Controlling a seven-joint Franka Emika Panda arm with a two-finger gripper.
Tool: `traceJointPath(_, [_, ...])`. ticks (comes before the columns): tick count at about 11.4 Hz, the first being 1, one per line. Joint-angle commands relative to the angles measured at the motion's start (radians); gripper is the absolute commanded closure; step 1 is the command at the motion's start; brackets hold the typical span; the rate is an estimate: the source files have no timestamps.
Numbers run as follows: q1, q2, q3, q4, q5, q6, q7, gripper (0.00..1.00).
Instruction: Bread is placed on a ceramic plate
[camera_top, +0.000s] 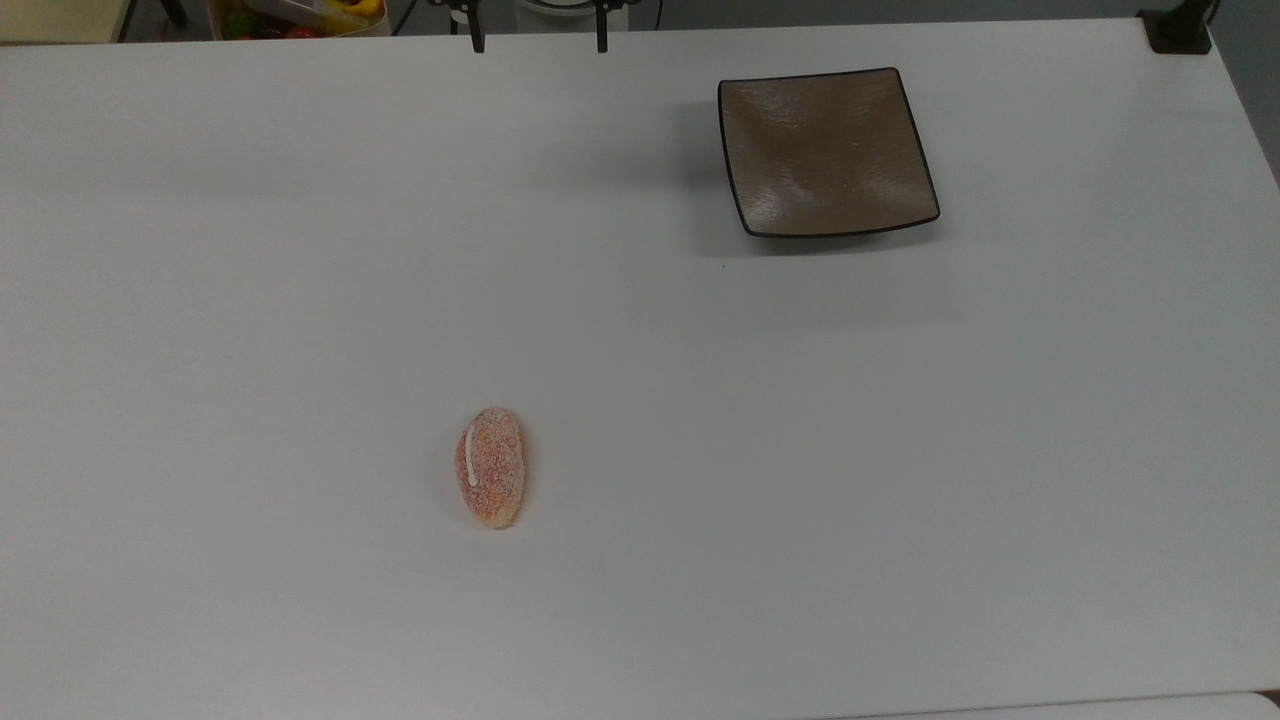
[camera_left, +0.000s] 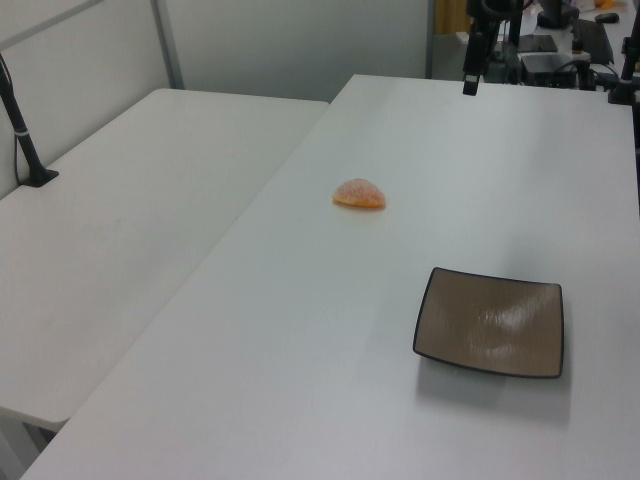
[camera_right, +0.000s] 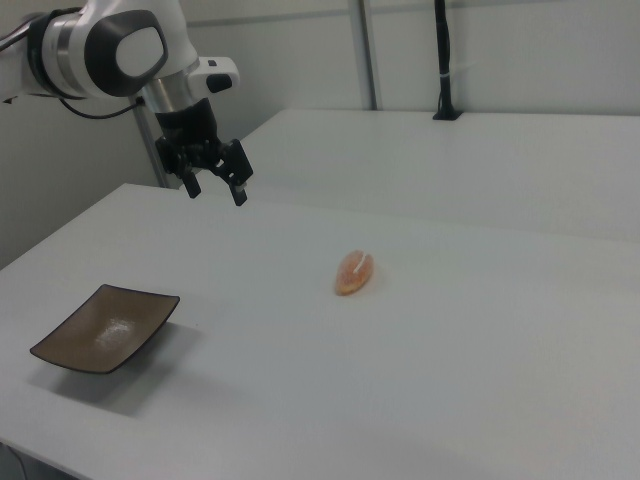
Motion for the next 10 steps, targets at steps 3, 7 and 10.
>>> traceJointPath(3, [0.018, -0.016, -0.019, -0.024, 0.015, 0.016, -0.012, 0.0])
traceJointPath(7, [0.016, -0.018, -0.02, -0.024, 0.015, 0.013, -0.011, 0.0])
traceJointPath(10, [0.021, -0.016, -0.019, -0.026, 0.015, -0.016, -0.004, 0.0])
